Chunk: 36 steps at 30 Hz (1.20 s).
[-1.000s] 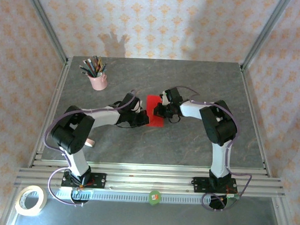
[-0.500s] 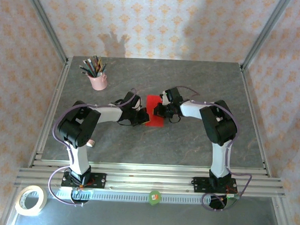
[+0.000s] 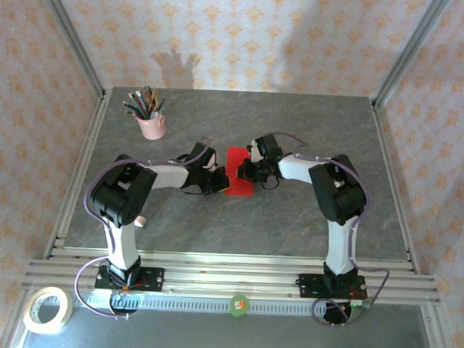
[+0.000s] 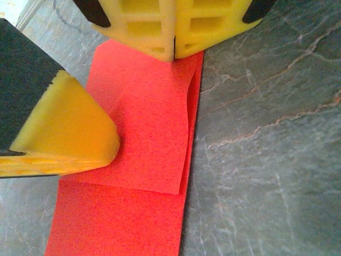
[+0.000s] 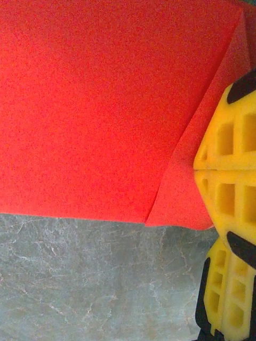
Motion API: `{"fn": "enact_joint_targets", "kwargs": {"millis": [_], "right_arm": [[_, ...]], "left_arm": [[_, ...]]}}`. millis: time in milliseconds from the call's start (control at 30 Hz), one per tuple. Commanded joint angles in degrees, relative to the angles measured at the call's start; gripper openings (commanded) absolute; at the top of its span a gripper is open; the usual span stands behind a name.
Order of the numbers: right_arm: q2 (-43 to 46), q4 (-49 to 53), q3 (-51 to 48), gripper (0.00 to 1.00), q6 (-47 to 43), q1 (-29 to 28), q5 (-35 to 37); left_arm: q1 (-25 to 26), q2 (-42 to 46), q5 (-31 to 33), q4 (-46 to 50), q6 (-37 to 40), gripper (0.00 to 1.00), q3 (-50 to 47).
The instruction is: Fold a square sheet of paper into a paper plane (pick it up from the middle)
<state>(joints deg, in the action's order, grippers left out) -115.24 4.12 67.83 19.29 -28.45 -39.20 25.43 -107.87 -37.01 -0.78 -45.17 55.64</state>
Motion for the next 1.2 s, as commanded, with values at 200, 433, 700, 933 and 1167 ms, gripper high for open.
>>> {"fn": "enact_joint_targets", "kwargs": {"millis": [200, 433, 700, 933, 1167], "right_arm": [[4.33, 2.61, -1.22, 0.01, 3.52, -2.72, 2.99], [3.58, 2.01, -1.78, 0.01, 4.36, -3.65, 3.95], [1.50, 2.21, -2.28, 0.01, 3.87, -3.80, 4.29], [-0.45, 3.15, -2.37, 0.01, 3.02, -3.72, 5.98], [-0.90, 3.02, -2.97, 0.01, 2.83, -3.68, 6.51]], "left_arm": [[-0.47, -1.19, 3.00, 1.84, -1.06, 0.00, -2.02], [-0.50, -1.14, 2.75, 1.79, -0.95, 0.00, -2.21], [-0.52, -1.02, 2.13, 1.66, -0.99, 0.00, -2.14], [0.15, 1.55, -3.20, -3.40, -0.45, 0.00, -1.97], [0.18, 1.32, -2.80, -3.62, -0.94, 0.00, -1.59]]}}
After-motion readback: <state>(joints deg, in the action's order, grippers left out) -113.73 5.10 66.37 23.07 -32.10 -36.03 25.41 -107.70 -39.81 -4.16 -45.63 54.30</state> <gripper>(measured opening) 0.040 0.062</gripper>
